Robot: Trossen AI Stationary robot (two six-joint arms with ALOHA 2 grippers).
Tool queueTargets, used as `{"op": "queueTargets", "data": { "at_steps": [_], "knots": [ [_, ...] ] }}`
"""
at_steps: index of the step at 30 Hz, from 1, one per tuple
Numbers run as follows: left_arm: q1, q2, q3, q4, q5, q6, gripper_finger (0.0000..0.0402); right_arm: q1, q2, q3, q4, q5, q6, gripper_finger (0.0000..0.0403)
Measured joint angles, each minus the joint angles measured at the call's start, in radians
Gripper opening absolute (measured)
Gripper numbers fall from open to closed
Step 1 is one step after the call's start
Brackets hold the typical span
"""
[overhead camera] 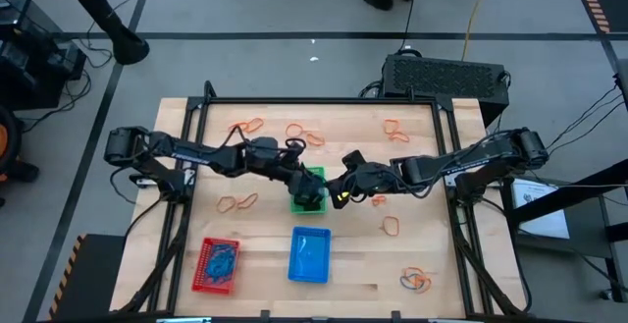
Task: Sort rubber bands into baskets
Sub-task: Put the blue rubberband into the red bin
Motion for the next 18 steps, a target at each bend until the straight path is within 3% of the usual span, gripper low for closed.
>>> {"op": "queueTargets", "data": {
  "at_steps": [3,6,13,18],
  "knots": [
    [0.011,0.0,0.0,0.0,0.014,0.002,0.0194,-0.006,0.0,0.0,-0.006,0.0,0.0,0.0],
    [0.018,0.0,0.0,0.0,0.039,0.002,0.0162,-0.014,0.0,0.0,-0.008,0.0,-0.009,0.0],
    [0.018,0.0,0.0,-0.002,0.051,0.052,0.0017,-0.021,0.0,0.0,-0.008,-0.004,-0.066,0.0],
    [0.018,0.0,0.0,-0.002,0.052,0.055,0.0006,-0.026,0.0,0.0,-0.008,-0.006,-0.088,0.0008]
  ]
}}
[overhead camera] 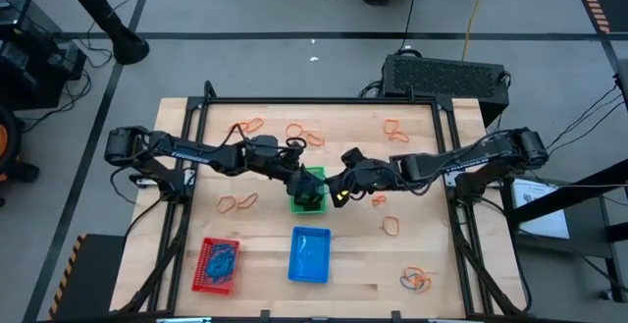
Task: Sort rubber bands into baskets
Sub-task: Put the blue rubberband into the red bin
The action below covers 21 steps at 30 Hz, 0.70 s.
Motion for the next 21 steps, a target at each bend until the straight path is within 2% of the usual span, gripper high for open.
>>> {"op": "queueTargets", "data": {
  "at_steps": [4,10,13,15,18,21],
  "knots": [
    [0.002,0.0,0.0,-0.002,0.023,0.015,0.0004,-0.016,0.0,0.0,-0.001,-0.028,-0.021,0.0038],
    [0.0,-0.004,0.0,-0.042,0.137,0.035,0.0002,-0.055,0.0,0.0,-0.037,-0.231,-0.048,0.0102],
    [-0.02,-0.025,0.0,-0.179,0.228,0.064,0.0002,-0.068,-0.001,0.0,-0.063,-0.362,-0.057,0.0129],
    [-0.046,-0.055,0.0,-0.34,0.263,0.104,0.0001,-0.068,-0.001,0.0,-0.09,-0.439,-0.073,0.0141],
    [-0.099,-0.11,0.0,-0.585,0.267,0.169,0.0001,-0.055,-0.001,0.0,-0.154,-0.52,-0.078,0.0154],
    [-0.167,-0.185,-0.001,-0.805,0.241,0.2,0.0001,-0.02,-0.001,0.0,-0.218,-0.551,-0.088,0.0159]
  ]
}}
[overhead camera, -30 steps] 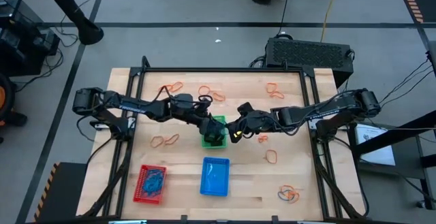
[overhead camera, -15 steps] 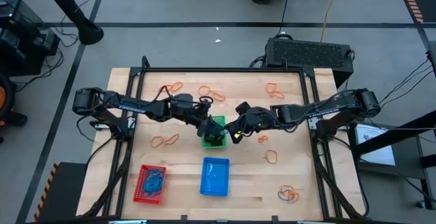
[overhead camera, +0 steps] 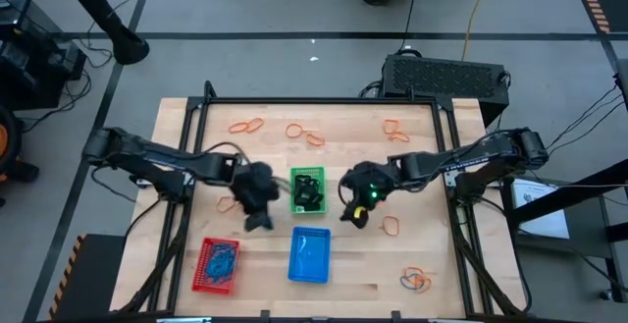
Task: Sort rubber bands into baskets
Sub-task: Put the blue rubberband into the red bin
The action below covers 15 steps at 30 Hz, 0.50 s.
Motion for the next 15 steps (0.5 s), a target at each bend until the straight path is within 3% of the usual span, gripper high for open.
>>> {"op": "queueTargets", "data": {
  "at_steps": [3,7,12,15],
  "knots": [
    [-0.085,-0.08,0.0,-0.128,-0.027,-0.023,0.0001,0.045,0.0,0.0,-0.053,-0.004,-0.018,0.0159],
    [-0.226,-0.154,0.0,-0.169,-0.071,-0.187,0.0001,0.114,0.0,0.0,-0.104,-0.033,-0.032,0.016],
    [-0.428,-0.152,0.001,-0.17,-0.237,-0.427,0.0,0.212,0.0,0.0,-0.188,-0.074,-0.032,0.016],
    [-0.515,-0.116,0.001,-0.175,-0.275,-0.522,0.0,0.271,0.0,-0.001,-0.207,-0.072,-0.04,0.016]
  ]
}}
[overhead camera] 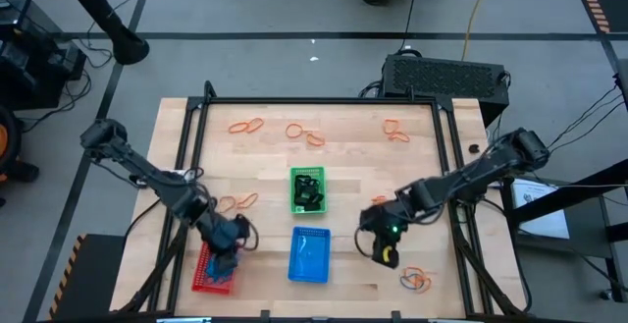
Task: Sort rubber bands into baskets
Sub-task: Put the blue rubberband into the red bin
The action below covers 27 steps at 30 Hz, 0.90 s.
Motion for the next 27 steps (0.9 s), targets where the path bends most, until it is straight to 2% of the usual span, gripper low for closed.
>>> {"op": "queueTargets", "data": {
  "at_steps": [4,10,14,17,21,27],
  "knots": [
    [-0.082,0.032,0.0,-0.014,0.0,-0.078,0.0,0.074,0.0,0.0,0.0,0.074,0.014,0.016],
    [-0.156,0.089,0.0,-0.137,-0.004,-0.07,0.0,0.19,0.0,0.0,-0.001,0.205,0.134,0.016],
    [-0.178,0.132,0.0,-0.241,-0.062,-0.051,0.0,0.244,0.0,0.0,-0.002,0.284,0.198,0.016],
    [-0.178,0.153,0.0,-0.258,-0.119,-0.047,0.0006,0.277,0.011,0.0,-0.001,0.346,0.21,0.016],
    [-0.178,0.158,0.0,-0.249,-0.162,-0.045,0.0038,0.312,0.049,0.0,0.005,0.387,0.126,0.016],
    [-0.178,0.158,0.0,-0.256,-0.139,0.009,0.0114,0.328,0.11,0.0,0.005,0.386,0.11,0.016]
  ]
}}
